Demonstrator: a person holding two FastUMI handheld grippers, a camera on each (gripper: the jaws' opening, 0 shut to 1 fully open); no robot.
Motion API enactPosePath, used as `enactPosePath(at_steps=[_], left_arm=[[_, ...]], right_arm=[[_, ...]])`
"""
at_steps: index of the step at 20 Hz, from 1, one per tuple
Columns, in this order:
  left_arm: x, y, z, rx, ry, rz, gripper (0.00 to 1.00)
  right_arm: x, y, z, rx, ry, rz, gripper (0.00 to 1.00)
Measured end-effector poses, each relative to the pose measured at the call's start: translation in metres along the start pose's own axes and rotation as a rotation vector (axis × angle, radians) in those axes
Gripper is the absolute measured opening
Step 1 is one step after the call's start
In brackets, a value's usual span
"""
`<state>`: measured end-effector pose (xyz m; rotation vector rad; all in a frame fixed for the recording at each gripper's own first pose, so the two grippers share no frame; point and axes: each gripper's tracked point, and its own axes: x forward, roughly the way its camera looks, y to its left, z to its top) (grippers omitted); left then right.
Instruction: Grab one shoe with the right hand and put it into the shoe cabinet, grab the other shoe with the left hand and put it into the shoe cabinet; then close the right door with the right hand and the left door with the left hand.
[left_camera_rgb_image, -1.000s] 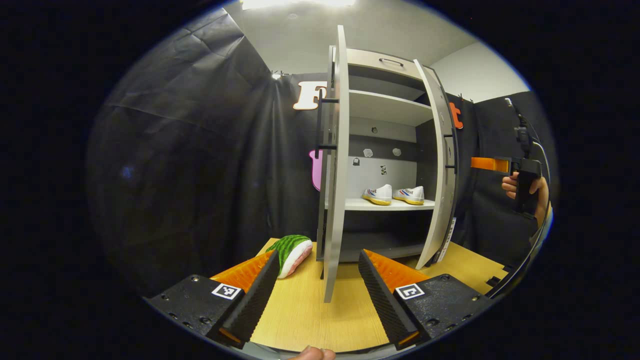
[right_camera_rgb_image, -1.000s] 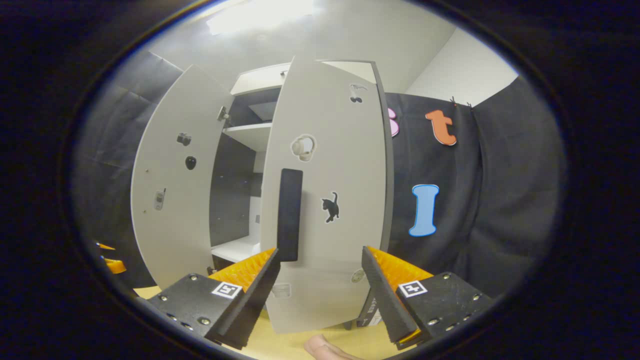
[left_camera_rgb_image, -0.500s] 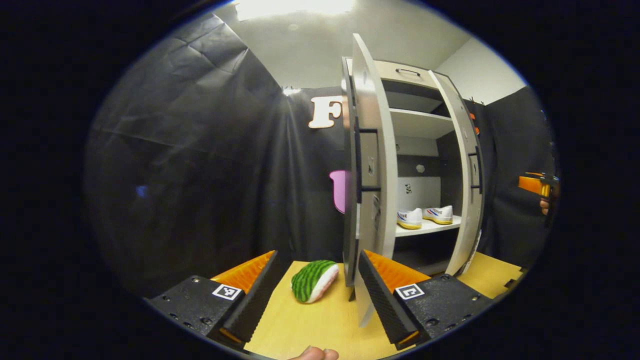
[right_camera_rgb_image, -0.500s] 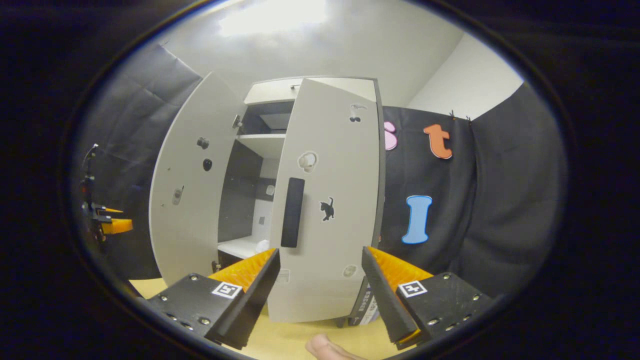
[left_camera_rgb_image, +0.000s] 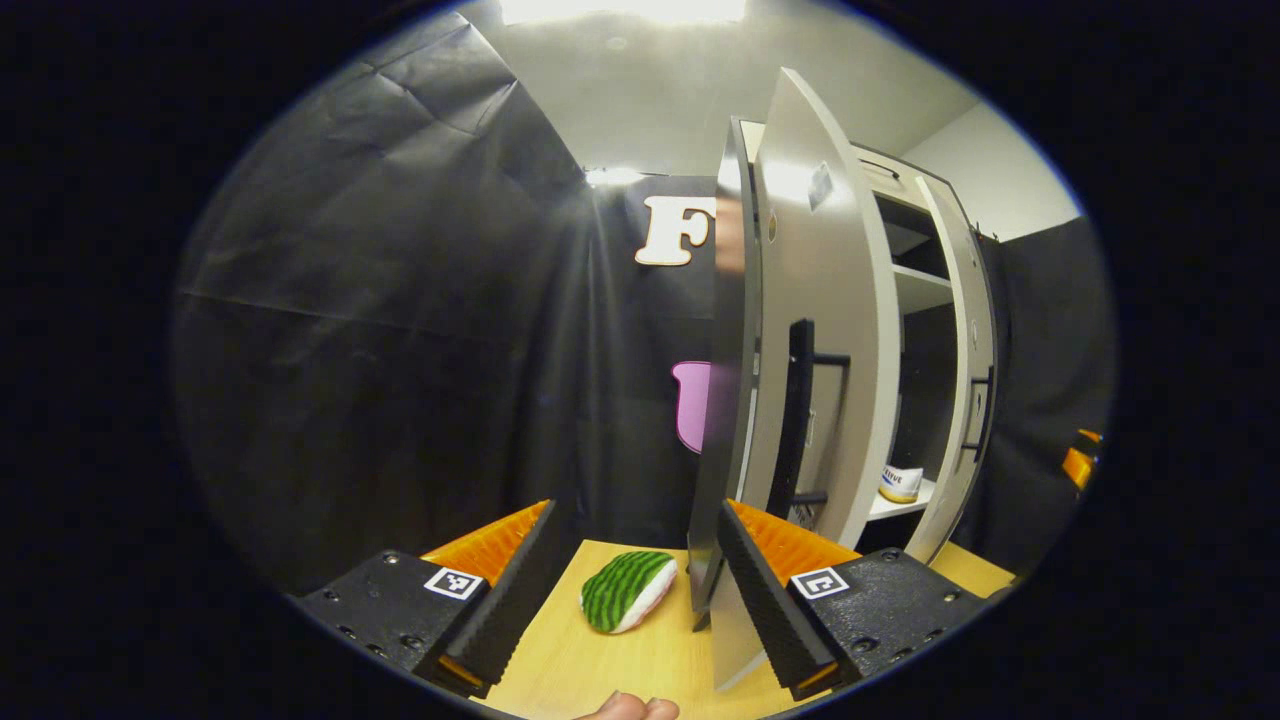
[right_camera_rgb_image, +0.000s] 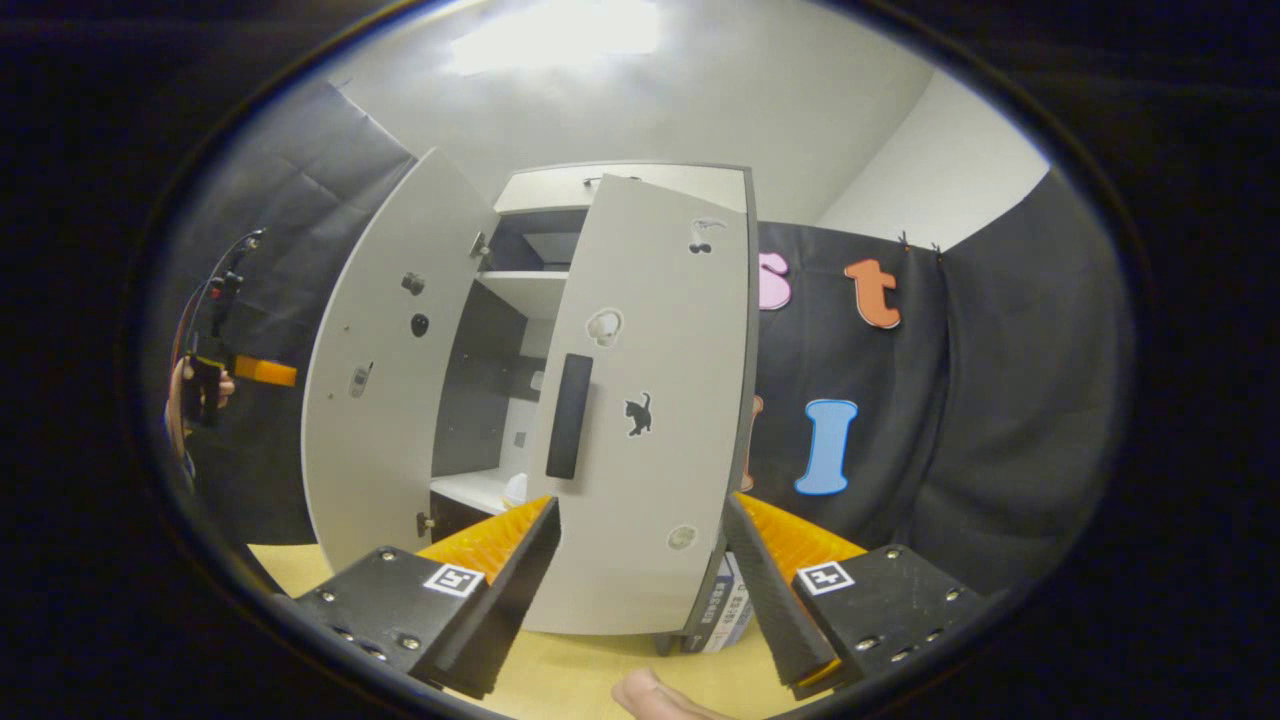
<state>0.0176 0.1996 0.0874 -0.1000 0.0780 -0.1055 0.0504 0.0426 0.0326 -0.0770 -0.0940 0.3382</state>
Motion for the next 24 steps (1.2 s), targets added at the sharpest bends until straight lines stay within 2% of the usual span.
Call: enactPosePath(at_steps=[3, 4, 7, 8, 9, 10, 12, 14, 16, 17, 24], left_arm=[[0.015, 0.004, 0.013, -0.004, 0.013, -0.008, 0.93], [0.020, 0.001, 0.015, -0.008, 0.011, -0.024, 0.96], [0.031, -0.016, 0.005, -0.002, 0.027, -0.076, 0.96], [0.031, -0.026, -0.002, -0.017, 0.046, -0.097, 0.94], [0.032, -0.030, -0.010, -0.017, 0.056, -0.083, 0.96], [0.030, -0.028, -0.004, -0.008, 0.030, -0.074, 0.92], [0.028, -0.031, 0.001, 0.037, 0.016, -0.053, 0.94], [0.025, -0.037, 0.000, 0.064, 0.032, -0.037, 0.90], [0.022, -0.051, 0.003, 0.080, 0.039, -0.048, 0.99], [0.021, -0.058, 0.002, 0.079, 0.044, -0.057, 0.95], [0.025, -0.122, -0.006, 0.059, 0.088, -0.156, 0.95]], right_arm=[[-0.004, -0.005, -0.002, 0.014, -0.002, 0.001, 0.99], [-0.007, -0.008, -0.003, 0.020, -0.001, -0.001, 0.98], [-0.012, -0.013, -0.006, 0.044, 0.001, -0.002, 0.98], [-0.015, -0.012, -0.007, 0.047, 0.001, 0.005, 0.98], [-0.018, -0.011, -0.008, 0.048, -0.001, 0.020, 0.98], [-0.021, -0.010, -0.008, 0.048, -0.008, 0.028, 0.98], [-0.027, -0.013, -0.010, 0.053, -0.018, 0.022, 0.98], [-0.031, -0.014, -0.011, 0.066, -0.022, 0.027, 0.98], [-0.035, -0.013, -0.014, 0.073, -0.024, 0.033, 0.99], [-0.036, -0.013, -0.015, 0.072, -0.025, 0.035, 0.99], [-0.043, -0.009, -0.016, 0.045, -0.011, 0.028, 0.98]])
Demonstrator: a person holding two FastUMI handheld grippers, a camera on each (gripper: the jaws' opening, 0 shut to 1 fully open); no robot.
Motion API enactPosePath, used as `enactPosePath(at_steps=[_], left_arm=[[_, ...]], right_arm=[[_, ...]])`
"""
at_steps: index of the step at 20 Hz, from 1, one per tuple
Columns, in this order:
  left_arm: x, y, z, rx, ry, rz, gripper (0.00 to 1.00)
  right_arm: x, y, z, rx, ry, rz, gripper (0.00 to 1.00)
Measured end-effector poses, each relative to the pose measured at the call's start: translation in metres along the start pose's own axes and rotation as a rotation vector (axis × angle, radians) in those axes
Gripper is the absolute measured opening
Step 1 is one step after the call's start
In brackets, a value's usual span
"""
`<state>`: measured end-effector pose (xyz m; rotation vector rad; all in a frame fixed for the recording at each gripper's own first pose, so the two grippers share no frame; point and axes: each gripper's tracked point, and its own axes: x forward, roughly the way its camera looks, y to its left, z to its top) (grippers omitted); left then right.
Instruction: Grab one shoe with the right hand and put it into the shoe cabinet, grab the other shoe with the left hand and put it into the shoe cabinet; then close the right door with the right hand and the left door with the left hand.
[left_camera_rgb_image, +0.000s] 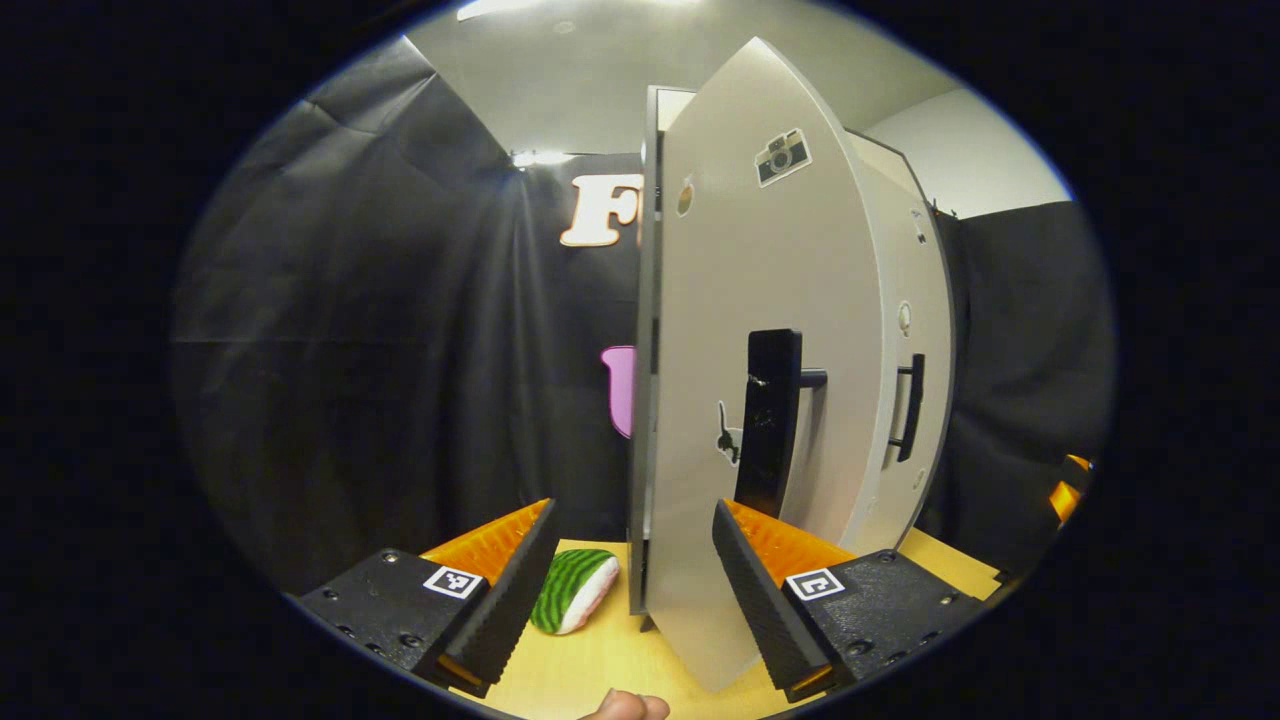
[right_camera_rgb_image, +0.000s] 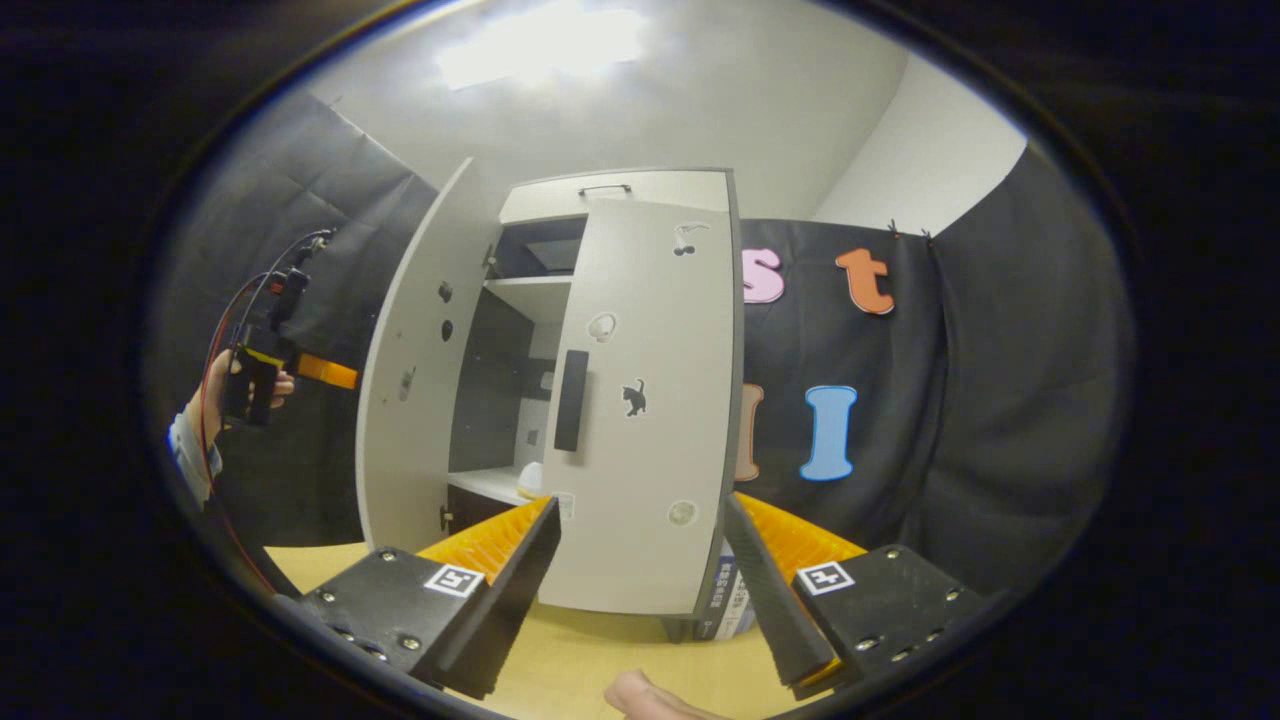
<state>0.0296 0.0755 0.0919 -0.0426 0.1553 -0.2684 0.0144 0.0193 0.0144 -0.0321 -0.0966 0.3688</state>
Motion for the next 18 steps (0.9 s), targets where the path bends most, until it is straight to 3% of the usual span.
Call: enactPosePath(at_steps=[3, 4, 6, 8, 9, 10, 15, 16, 18], left_arm=[[0.012, -0.026, -0.001, 0.003, 0.011, -0.023, 0.95], [0.015, -0.032, -0.002, 0.006, 0.006, -0.036, 0.90], [0.021, -0.057, -0.011, 0.001, 0.039, -0.096, 0.90], [0.024, -0.085, -0.022, -0.035, 0.081, -0.144, 0.95], [0.024, -0.090, -0.025, -0.043, 0.094, -0.136, 0.91], [0.024, -0.093, -0.027, -0.043, 0.097, -0.120, 0.95], [0.010, -0.104, -0.031, 0.046, 0.065, -0.076, 0.95], [0.003, -0.106, -0.031, 0.046, 0.068, -0.073, 0.90], [-0.014, -0.100, -0.032, 0.052, 0.059, -0.053, 0.95]], right_arm=[[0.000, 0.002, 0.000, 0.006, 0.021, -0.022, 0.98], [0.000, 0.004, -0.001, 0.011, 0.030, -0.029, 0.98], [-0.001, 0.004, 0.000, 0.015, 0.044, -0.060, 0.98], [-0.004, 0.004, 0.004, 0.022, 0.049, -0.094, 0.98], [-0.004, 0.004, 0.005, 0.031, 0.052, -0.105, 0.98], [-0.003, 0.003, 0.005, 0.042, 0.057, -0.114, 0.98], [0.000, 0.002, 0.003, 0.064, 0.079, -0.129, 0.99], [0.001, 0.000, 0.002, 0.063, 0.082, -0.135, 0.98], [0.004, 0.000, 0.000, 0.069, 0.087, -0.138, 0.98]])
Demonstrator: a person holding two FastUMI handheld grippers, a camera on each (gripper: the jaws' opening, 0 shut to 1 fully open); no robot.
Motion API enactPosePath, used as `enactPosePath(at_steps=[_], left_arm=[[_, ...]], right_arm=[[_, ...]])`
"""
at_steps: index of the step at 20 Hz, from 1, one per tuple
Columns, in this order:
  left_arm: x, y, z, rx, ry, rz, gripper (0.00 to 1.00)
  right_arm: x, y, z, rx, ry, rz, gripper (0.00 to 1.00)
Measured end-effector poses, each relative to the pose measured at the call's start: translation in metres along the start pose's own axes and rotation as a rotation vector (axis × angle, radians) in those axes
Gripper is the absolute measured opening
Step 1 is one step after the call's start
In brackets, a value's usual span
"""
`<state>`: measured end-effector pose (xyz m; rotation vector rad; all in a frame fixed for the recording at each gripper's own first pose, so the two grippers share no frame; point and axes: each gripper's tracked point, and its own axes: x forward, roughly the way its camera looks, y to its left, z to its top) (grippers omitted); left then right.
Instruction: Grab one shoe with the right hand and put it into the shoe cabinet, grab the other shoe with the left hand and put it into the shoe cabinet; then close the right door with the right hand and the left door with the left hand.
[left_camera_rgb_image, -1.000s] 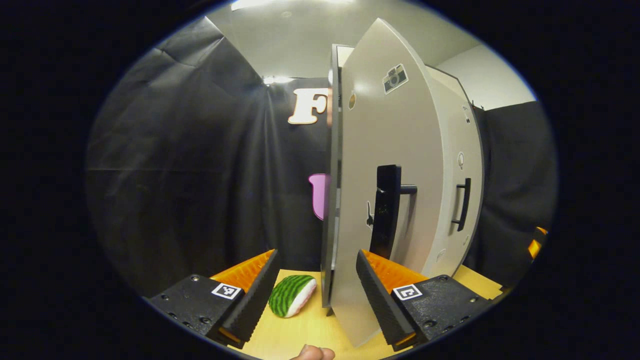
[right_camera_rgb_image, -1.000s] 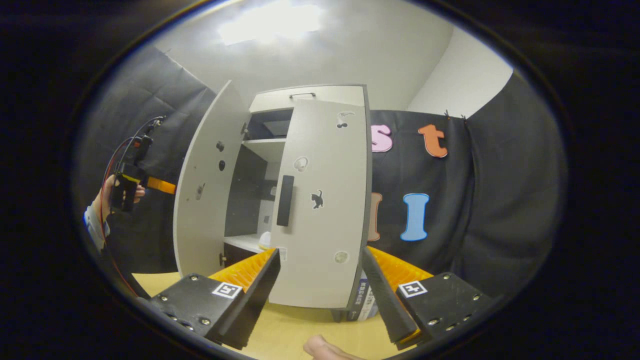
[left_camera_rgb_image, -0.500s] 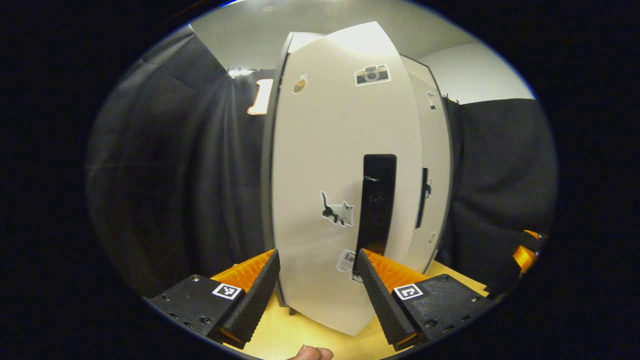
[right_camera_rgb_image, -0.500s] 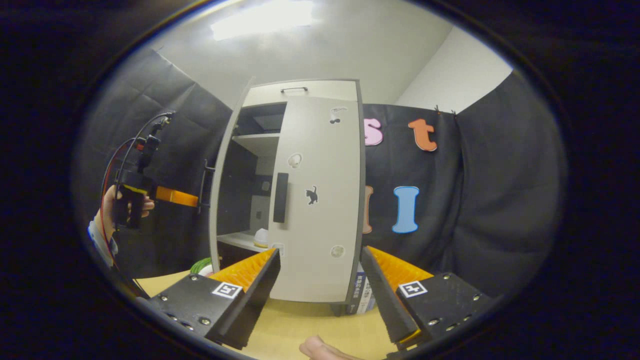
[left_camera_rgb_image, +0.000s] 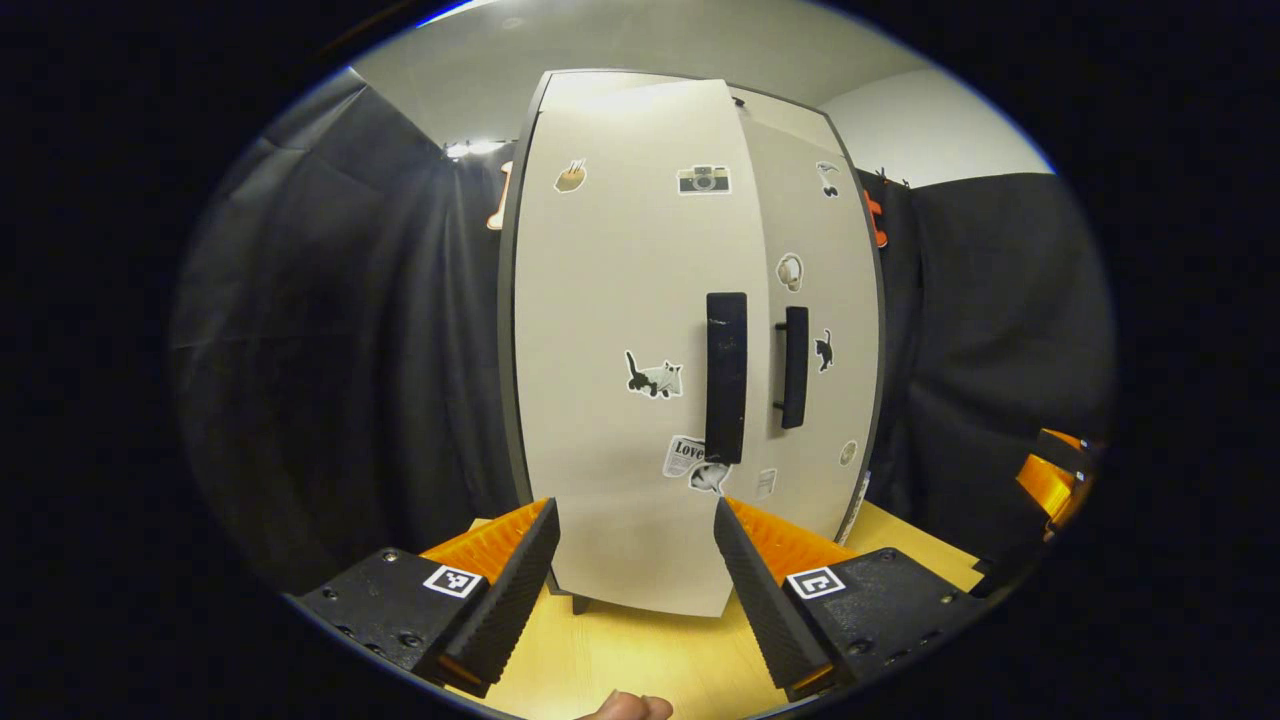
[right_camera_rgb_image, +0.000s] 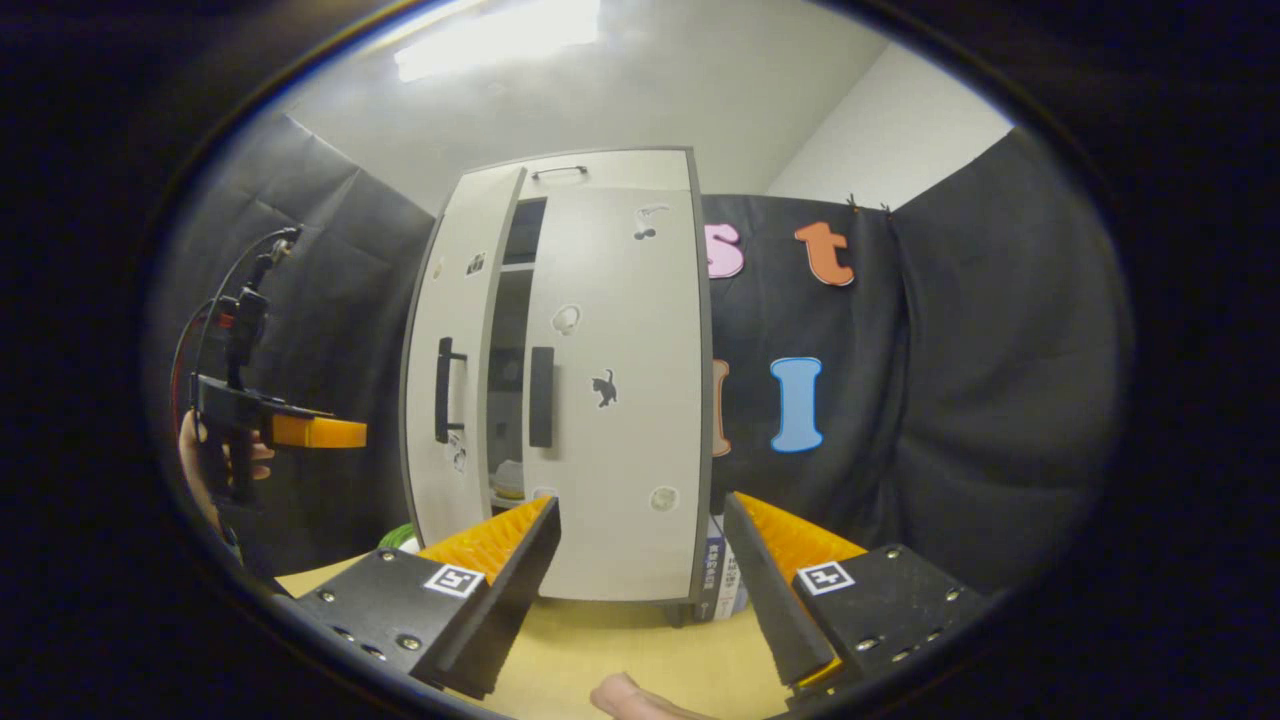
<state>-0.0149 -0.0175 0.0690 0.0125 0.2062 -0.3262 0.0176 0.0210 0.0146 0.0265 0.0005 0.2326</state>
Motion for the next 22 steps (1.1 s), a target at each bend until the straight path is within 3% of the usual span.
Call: enactPosePath(at_steps=[1, 8, 22], left_arm=[[-0.005, 0.003, 0.000, 0.003, -0.006, 0.012, 0.92], [-0.038, 0.019, -0.017, -0.028, -0.014, 0.072, 0.94], [-0.072, 0.032, -0.054, -0.080, -0.048, 0.105, 0.91]], right_arm=[[0.001, 0.000, -0.001, 0.003, 0.004, 0.001, 0.98], [0.011, 0.003, -0.004, 0.016, 0.018, -0.007, 0.98], [0.007, 0.046, -0.018, -0.017, 0.045, 0.045, 0.98]])
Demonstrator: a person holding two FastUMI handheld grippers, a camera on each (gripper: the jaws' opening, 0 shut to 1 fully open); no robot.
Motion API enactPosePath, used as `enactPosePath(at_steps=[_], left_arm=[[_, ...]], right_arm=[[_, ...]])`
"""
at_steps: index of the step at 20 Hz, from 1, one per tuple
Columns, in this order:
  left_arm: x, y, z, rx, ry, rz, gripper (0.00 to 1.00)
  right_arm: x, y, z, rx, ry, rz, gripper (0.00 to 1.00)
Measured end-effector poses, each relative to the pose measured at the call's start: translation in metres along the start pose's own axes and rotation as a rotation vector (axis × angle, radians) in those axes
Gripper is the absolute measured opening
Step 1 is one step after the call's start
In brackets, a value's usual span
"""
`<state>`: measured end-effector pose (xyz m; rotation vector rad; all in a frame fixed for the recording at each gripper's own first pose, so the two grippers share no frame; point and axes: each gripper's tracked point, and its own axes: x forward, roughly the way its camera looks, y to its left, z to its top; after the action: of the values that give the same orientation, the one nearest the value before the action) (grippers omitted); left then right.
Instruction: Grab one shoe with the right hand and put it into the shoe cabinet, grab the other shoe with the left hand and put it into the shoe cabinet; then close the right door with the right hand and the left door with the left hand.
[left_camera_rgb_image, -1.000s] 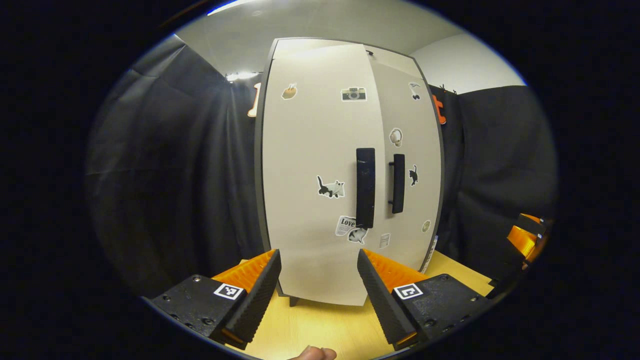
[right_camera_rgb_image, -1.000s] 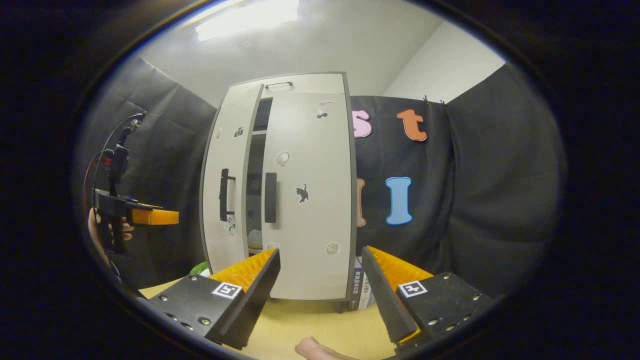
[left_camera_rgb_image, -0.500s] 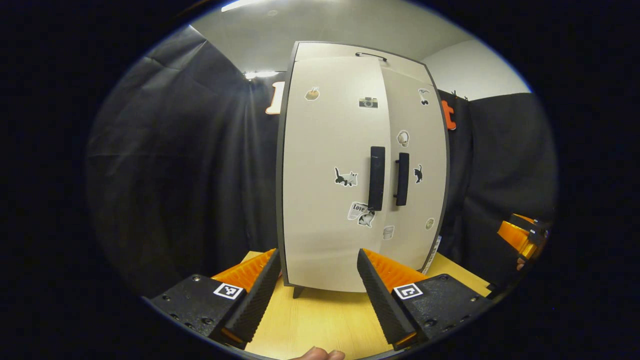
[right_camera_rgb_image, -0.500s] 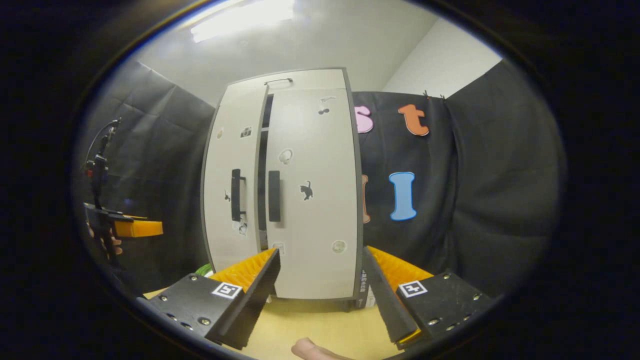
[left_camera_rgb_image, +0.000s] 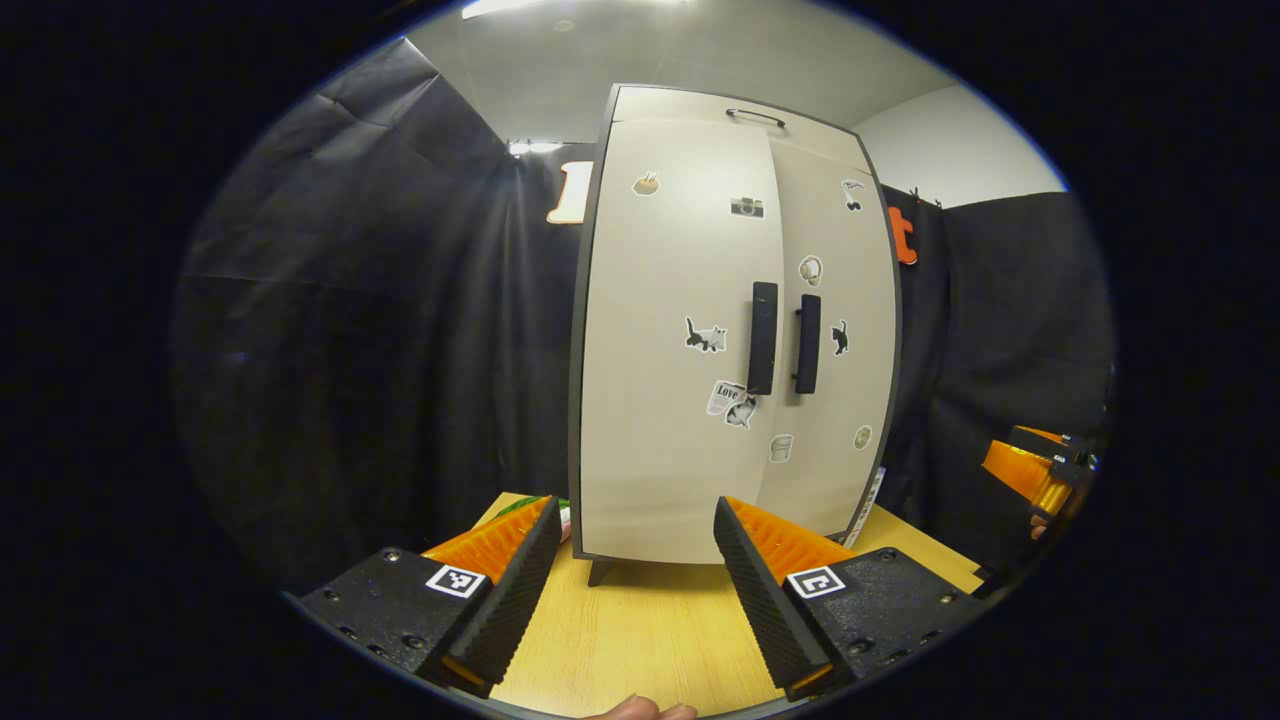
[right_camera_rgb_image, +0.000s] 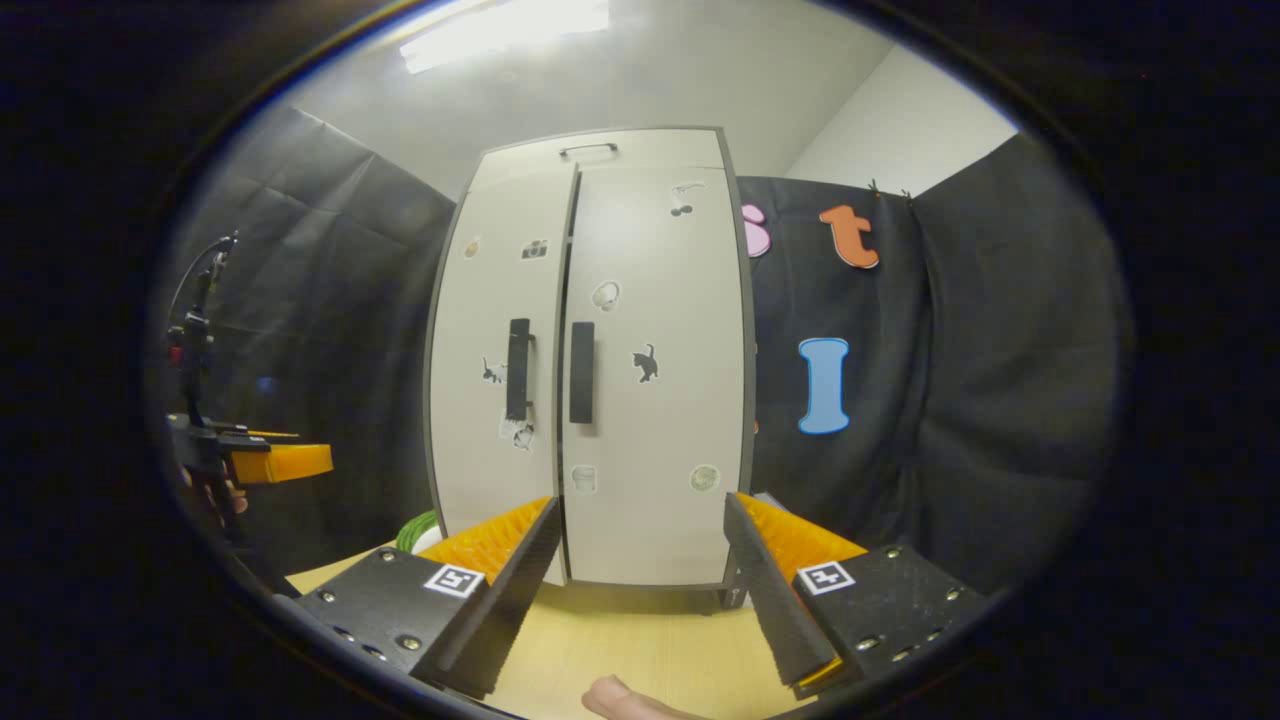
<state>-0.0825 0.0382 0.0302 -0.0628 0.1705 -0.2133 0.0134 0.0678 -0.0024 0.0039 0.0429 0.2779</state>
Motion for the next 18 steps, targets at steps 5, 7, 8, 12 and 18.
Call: enactPosePath(at_steps=[5, 7, 8, 12, 18], left_arm=[[-0.007, -0.004, -0.009, 0.006, -0.009, 0.005, 0.95], [-0.011, -0.009, -0.013, 0.009, -0.004, -0.002, 0.95], [-0.014, -0.011, -0.015, 0.011, -0.007, -0.005, 0.95], [-0.022, -0.022, -0.022, -0.004, -0.012, -0.014, 0.95], [-0.027, -0.033, -0.037, 0.004, 0.012, -0.001, 0.95]], right_arm=[[-0.010, 0.001, 0.004, -0.018, -0.027, -0.025, 0.98], [-0.014, 0.001, 0.007, -0.026, -0.040, -0.027, 0.98], [-0.017, -0.001, 0.008, -0.029, -0.048, -0.032, 0.98], [-0.024, -0.006, 0.007, -0.024, -0.066, -0.049, 0.98], [-0.032, -0.018, 0.002, -0.034, -0.084, -0.065, 0.98]])
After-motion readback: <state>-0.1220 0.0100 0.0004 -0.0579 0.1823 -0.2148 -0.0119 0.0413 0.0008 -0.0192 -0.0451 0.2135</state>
